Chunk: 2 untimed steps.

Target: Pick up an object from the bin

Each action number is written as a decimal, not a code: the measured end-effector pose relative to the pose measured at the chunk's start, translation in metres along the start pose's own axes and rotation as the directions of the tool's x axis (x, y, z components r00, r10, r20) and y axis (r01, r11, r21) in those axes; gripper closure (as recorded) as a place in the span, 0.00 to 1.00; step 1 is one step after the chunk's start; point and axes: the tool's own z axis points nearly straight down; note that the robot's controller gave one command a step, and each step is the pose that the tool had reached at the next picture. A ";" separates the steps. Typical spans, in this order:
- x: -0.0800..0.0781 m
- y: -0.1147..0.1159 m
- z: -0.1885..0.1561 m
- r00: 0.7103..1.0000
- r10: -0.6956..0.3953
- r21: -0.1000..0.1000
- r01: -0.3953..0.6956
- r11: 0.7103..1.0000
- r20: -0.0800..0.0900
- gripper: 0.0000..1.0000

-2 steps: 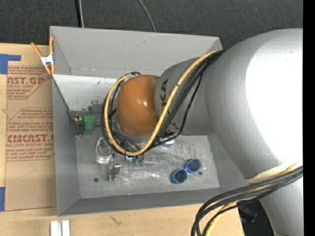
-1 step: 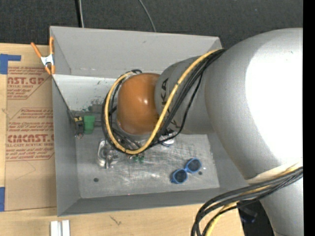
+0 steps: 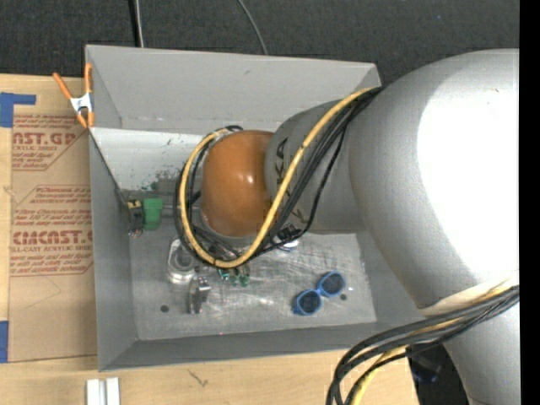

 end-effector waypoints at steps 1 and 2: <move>-0.008 0.000 -0.005 1.000 0.002 -0.004 -0.002 1.000 0.031 1.00; 0.000 -0.001 0.000 1.000 0.001 0.001 -0.001 1.000 0.000 0.00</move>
Offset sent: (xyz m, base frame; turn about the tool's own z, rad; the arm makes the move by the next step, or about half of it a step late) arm 0.0000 0.0000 0.0000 0.0000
